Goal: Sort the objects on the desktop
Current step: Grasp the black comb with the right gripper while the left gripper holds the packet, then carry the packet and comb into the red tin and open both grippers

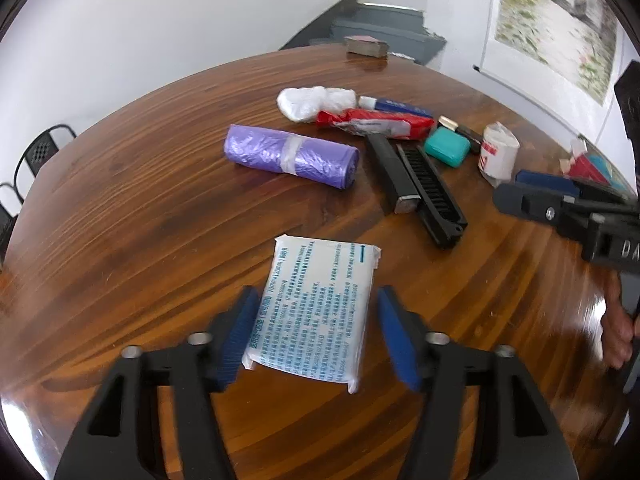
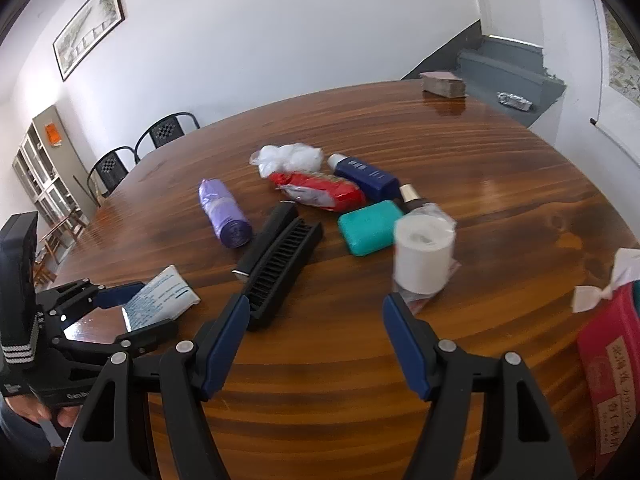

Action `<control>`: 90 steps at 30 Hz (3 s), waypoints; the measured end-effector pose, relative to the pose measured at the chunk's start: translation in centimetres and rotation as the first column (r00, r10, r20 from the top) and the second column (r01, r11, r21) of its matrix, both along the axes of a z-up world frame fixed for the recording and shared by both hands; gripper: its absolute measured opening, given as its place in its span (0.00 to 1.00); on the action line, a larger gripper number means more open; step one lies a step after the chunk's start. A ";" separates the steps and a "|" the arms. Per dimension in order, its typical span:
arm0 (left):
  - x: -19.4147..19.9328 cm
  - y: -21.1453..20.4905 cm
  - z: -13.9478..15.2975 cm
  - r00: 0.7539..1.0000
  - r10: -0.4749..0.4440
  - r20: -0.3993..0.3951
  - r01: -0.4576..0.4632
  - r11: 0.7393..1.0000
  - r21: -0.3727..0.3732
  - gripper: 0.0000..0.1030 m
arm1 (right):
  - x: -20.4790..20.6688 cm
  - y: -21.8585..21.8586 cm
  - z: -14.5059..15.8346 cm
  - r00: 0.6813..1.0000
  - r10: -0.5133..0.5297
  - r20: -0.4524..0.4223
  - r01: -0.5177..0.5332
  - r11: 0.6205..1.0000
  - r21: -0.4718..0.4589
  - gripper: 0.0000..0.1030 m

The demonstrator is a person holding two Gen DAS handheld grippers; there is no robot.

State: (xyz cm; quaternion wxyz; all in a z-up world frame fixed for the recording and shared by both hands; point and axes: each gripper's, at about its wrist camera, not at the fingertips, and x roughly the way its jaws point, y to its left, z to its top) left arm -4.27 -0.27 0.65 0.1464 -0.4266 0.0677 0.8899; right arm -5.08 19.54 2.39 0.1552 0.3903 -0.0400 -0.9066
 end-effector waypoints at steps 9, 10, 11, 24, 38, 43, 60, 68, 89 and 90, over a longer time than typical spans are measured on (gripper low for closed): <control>0.5 -1.7 2.0 0.977 0.176 -0.122 -0.180 0.984 -0.018 0.50 | -1.7 -3.8 -0.8 0.997 0.067 0.036 -0.070 0.994 0.081 0.71; 0.7 -1.6 2.3 0.969 0.197 -0.150 -0.204 0.978 -0.033 0.51 | -1.8 -4.1 -1.0 0.997 0.071 0.040 -0.075 0.993 0.093 0.71; 0.8 -1.5 2.6 0.963 0.208 -0.169 -0.218 0.975 -0.042 0.51 | -2.1 -4.5 -1.2 0.996 0.076 0.045 -0.081 0.991 0.107 0.71; 1.8 -0.6 3.4 0.927 0.282 -0.248 -0.313 0.945 -0.093 0.51 | -3.3 -5.7 -2.3 0.997 0.065 0.048 -0.075 0.970 0.231 0.48; 3.2 0.8 5.4 0.905 0.290 -0.312 -0.329 0.941 -0.079 0.51 | -1.5 -3.3 -1.2 1.000 0.018 0.011 -0.020 0.986 0.164 0.28; 3.6 2.2 6.1 0.906 0.270 -0.327 -0.310 0.948 -0.075 0.51 | -0.2 -1.6 0.0 0.999 -0.029 -0.033 0.033 0.991 0.129 0.28; 5.3 12.3 8.1 0.929 0.101 -0.356 -0.131 0.989 -0.061 0.51 | 6.1 8.7 4.6 0.952 -0.238 -0.191 0.245 0.969 0.016 0.28; 6.0 18.4 8.8 0.932 -0.006 -0.361 -0.018 0.998 -0.063 0.51 | 9.1 15.0 5.9 0.901 -0.361 -0.241 0.370 0.929 -0.005 0.28; 8.6 30.9 9.5 0.900 -0.232 -0.369 0.212 0.973 -0.093 0.51 | 14.4 25.4 4.5 0.801 -0.557 -0.219 0.565 0.824 -0.028 0.28; 8.7 31.2 9.5 0.899 -0.237 -0.368 0.218 0.971 -0.094 0.51 | 14.5 25.7 4.4 0.799 -0.561 -0.217 0.569 0.822 -0.029 0.28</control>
